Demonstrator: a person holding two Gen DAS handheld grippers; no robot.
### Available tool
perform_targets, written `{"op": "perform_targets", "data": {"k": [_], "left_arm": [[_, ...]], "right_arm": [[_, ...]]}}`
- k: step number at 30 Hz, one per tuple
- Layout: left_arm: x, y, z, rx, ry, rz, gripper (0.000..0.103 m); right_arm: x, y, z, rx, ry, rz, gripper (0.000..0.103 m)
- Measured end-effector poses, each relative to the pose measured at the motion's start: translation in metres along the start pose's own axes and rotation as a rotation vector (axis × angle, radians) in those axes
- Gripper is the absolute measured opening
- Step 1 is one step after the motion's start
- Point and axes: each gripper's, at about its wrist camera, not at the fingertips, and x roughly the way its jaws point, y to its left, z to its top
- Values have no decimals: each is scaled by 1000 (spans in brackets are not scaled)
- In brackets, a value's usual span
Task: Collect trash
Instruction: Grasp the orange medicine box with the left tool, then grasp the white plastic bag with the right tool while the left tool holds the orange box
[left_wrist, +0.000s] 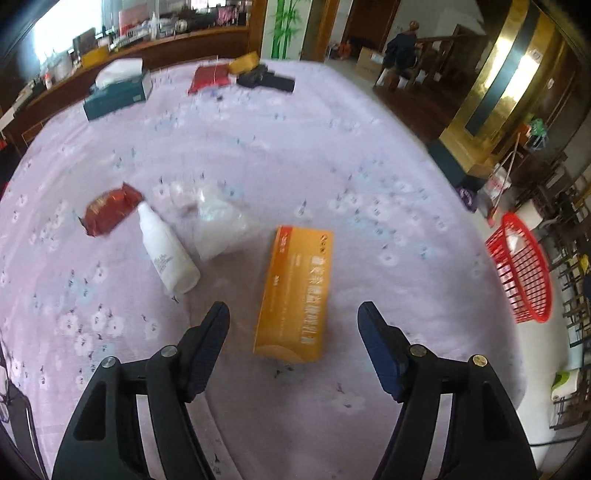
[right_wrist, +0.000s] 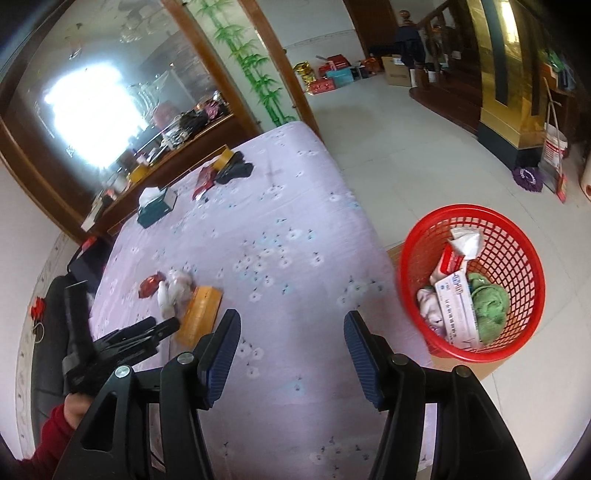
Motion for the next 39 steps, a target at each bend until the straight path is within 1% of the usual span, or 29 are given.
{"op": "perform_targets", "data": {"k": [2, 4, 7, 12, 13, 14, 17, 19, 24, 27, 31, 34, 39], "left_arm": [[12, -6, 1, 13, 22, 10, 70], [23, -10, 1, 35, 37, 47, 70], [34, -15, 4, 50, 43, 78, 70], [50, -16, 6, 39, 49, 89, 69], [53, -17, 7, 41, 49, 82, 63], [53, -19, 7, 50, 37, 94, 55], [51, -25, 4, 77, 17, 103, 46], [48, -24, 0, 60, 10, 91, 46], [26, -18, -23, 36, -26, 54, 46], [5, -5, -38, 10, -55, 35, 46], [-21, 18, -50, -39, -83, 45, 46], [-40, 40, -59, -81, -109, 62, 46], [-66, 76, -73, -140, -142, 114, 46]], "right_arm": [[0, 4, -1, -8, 3, -3, 63], [-1, 4, -3, -15, 5, -8, 63], [-1, 2, -3, -13, 7, -20, 63], [-2, -6, -4, -4, 13, -38, 63], [-3, -6, -4, -3, 15, -41, 63], [-3, -7, -4, -1, 17, -44, 63], [-1, -8, -4, -1, 24, -47, 63], [1, -7, -3, -4, 31, -45, 63], [14, 5, 3, -34, 50, -24, 63], [29, 21, 8, -65, 72, 8, 63], [55, 48, 15, -123, 111, 44, 63], [79, 76, 19, -181, 150, 78, 63], [129, 130, 22, -276, 234, 155, 63]]}}
